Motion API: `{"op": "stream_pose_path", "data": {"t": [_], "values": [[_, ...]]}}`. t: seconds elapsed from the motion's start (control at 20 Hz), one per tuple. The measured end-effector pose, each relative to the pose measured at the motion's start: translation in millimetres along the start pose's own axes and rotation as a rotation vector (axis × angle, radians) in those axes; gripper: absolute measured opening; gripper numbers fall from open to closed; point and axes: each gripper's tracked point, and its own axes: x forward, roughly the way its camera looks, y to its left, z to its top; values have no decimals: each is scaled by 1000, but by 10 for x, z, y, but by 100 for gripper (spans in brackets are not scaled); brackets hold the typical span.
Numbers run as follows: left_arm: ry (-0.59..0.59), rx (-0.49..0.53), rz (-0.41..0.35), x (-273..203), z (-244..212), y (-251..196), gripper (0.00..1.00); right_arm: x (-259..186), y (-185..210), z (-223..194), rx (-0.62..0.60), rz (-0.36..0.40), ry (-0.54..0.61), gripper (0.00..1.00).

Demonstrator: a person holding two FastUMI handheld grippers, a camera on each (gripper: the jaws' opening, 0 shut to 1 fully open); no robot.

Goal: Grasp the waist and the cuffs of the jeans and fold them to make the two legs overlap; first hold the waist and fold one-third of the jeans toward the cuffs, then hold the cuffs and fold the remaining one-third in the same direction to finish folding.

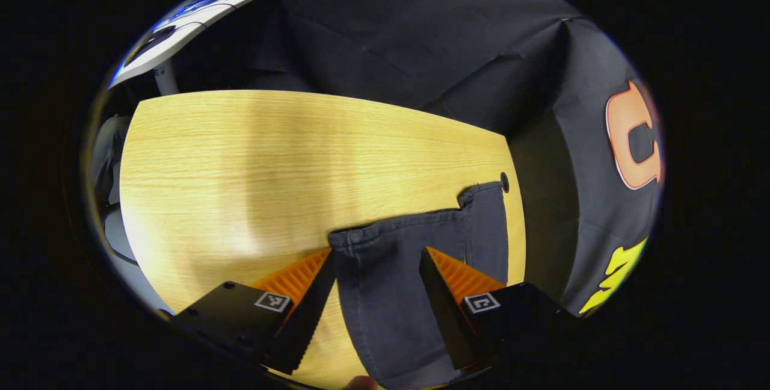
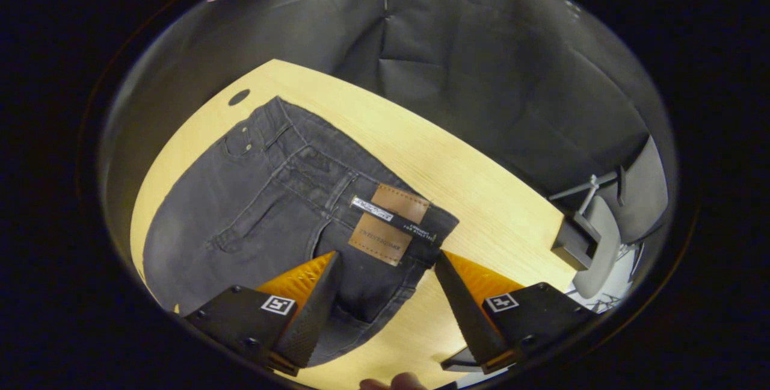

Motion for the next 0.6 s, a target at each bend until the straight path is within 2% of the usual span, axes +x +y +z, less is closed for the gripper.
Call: {"op": "stream_pose_path", "data": {"t": [0.05, 0.1, 0.15, 0.2, 0.25, 0.3, 0.35, 0.4, 0.45, 0.6], "values": [[-6, 1, 14, 5, 5, 16, 78, 16, 1, 17, -11, -3, -3, 99], [-8, 2, 29, 36, 4, 35, 74, 7, 1, 29, -11, 3, -8, 91], [-7, -3, 47, 50, -2, 77, 63, 20, -1, 24, -8, 4, 3, 91], [-10, -8, 57, 45, -5, 84, 60, 31, -4, 26, -1, 5, 5, 91], [-7, -8, 59, 44, -13, 74, 37, 22, 3, 43, 8, 3, 12, 83], [-3, -3, 56, 56, -11, 71, 30, 48, 21, 38, 13, 6, 22, 70], [7, 2, 51, 43, -11, 72, 22, 46, 33, 62, 14, 10, 31, 65], [16, 5, 43, 66, -12, 77, 19, 48, 40, 54, 14, 11, 44, 46], [26, 6, 31, 60, -16, 67, 14, 36, 52, 79, 9, 21, 48, 40], [45, -25, -19, 82, -21, 33, 9, 17, 88, 72, 49, 54, 73, 12]]}}
